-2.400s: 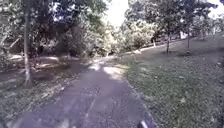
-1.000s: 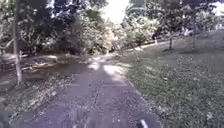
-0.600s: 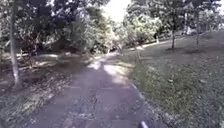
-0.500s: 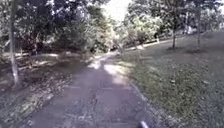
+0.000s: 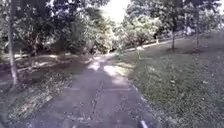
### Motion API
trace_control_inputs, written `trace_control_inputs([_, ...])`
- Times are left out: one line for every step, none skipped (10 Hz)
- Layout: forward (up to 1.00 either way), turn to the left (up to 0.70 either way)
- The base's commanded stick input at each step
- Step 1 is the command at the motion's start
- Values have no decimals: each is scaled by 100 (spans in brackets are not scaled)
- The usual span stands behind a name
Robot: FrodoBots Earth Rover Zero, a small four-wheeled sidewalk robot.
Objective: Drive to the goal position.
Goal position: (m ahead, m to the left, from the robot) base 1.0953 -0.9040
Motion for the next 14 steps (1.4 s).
trace_control_inputs([50,0])
trace_control_inputs([50,0])
trace_control_inputs([50,0])
trace_control_inputs([50,0])
trace_control_inputs([50,0])
trace_control_inputs([50,0])
trace_control_inputs([50,0])
trace_control_inputs([50,0])
trace_control_inputs([50,0])
trace_control_inputs([50,0])
trace_control_inputs([50,0])
trace_control_inputs([50,0])
trace_control_inputs([50,0])
trace_control_inputs([50,0])
